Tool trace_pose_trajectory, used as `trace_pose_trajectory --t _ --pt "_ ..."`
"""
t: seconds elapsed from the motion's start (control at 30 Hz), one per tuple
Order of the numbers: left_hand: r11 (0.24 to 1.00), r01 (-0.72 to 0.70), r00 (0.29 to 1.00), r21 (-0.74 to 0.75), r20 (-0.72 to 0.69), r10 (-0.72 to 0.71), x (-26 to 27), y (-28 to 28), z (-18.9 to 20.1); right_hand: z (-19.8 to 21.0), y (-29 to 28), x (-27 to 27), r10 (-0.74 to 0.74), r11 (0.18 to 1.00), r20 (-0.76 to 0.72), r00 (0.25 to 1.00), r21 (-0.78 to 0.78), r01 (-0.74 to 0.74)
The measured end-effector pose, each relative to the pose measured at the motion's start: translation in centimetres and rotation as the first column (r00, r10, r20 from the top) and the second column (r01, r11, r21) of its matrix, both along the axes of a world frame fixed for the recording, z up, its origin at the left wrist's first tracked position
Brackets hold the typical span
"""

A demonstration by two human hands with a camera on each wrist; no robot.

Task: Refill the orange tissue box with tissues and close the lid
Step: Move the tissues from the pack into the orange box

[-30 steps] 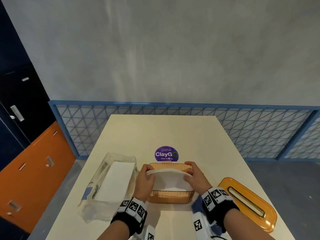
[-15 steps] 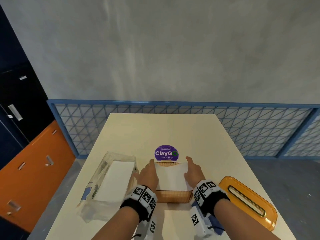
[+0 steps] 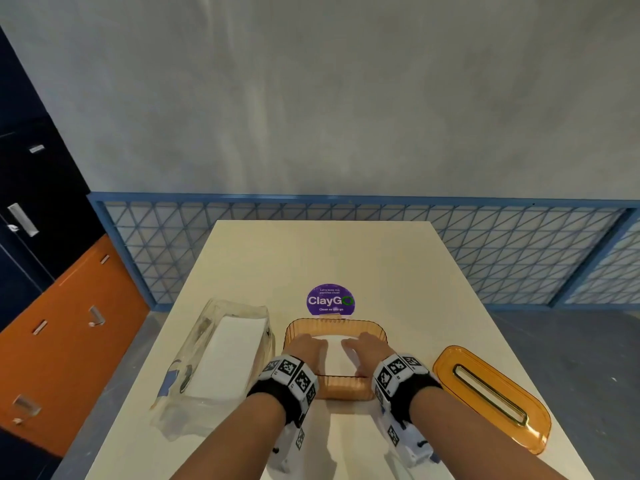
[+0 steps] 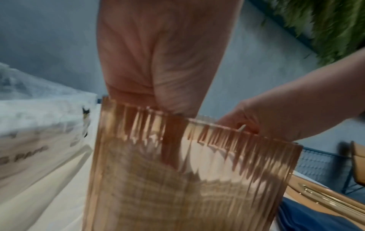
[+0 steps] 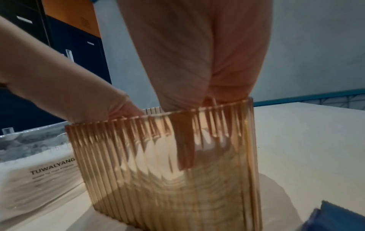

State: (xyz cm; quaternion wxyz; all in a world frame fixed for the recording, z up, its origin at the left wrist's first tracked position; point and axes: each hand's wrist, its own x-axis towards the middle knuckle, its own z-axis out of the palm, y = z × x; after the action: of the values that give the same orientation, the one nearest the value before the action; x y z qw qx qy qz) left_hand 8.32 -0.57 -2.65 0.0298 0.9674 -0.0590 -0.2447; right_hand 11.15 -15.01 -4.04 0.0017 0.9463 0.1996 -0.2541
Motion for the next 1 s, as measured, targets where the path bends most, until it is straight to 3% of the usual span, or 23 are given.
trace_pose_trajectory --t 0.2,0.3,0.4,0.47,0.53,0.67,0.77,1.0 --pt "1.000 0.014 1.000 0.003 -0.019 -0.014 0.2 -0.1 -0.1 -0.5 0.1 0.7 0.007 1.000 0.023 1.000 -0.006 -0.006" --pt "0.991 -0.087 0.989 -0.105 0.111 0.099 0.7 0.4 -0.7 -0.4 -0.3 1.1 -0.010 0.994 0.136 0.991 0.111 -0.005" --pt "0.965 -0.165 0.859 -0.204 0.451 0.243 0.8 2.2 -0.3 0.1 -1.4 1.7 -0.097 0.964 0.311 0.945 0.264 0.012" --pt "0.935 -0.261 0.741 -0.241 0.571 0.354 0.7 4.3 -0.1 0.1 -2.4 1.9 -0.184 0.954 0.378 0.907 0.290 0.072" --pt "0.864 -0.434 0.685 -0.254 0.529 0.500 0.4 6.6 -0.9 -0.1 -3.1 2.0 -0.255 0.947 0.359 0.898 0.279 0.158" --pt "0.732 -0.668 0.678 -0.135 0.295 0.674 -0.7 9.3 -3.7 -0.6 -3.8 1.9 -0.295 0.929 0.137 0.946 0.274 0.250" --pt "0.728 -0.679 0.700 -0.093 0.218 0.680 -1.4 10.0 -5.4 -0.2 -4.0 2.0 -0.311 0.920 0.081 0.947 0.276 0.278" --pt "0.735 -0.676 0.702 -0.056 0.255 0.665 -1.8 10.2 -5.8 0.5 -3.9 1.8 -0.336 0.904 0.051 0.940 0.296 0.307"
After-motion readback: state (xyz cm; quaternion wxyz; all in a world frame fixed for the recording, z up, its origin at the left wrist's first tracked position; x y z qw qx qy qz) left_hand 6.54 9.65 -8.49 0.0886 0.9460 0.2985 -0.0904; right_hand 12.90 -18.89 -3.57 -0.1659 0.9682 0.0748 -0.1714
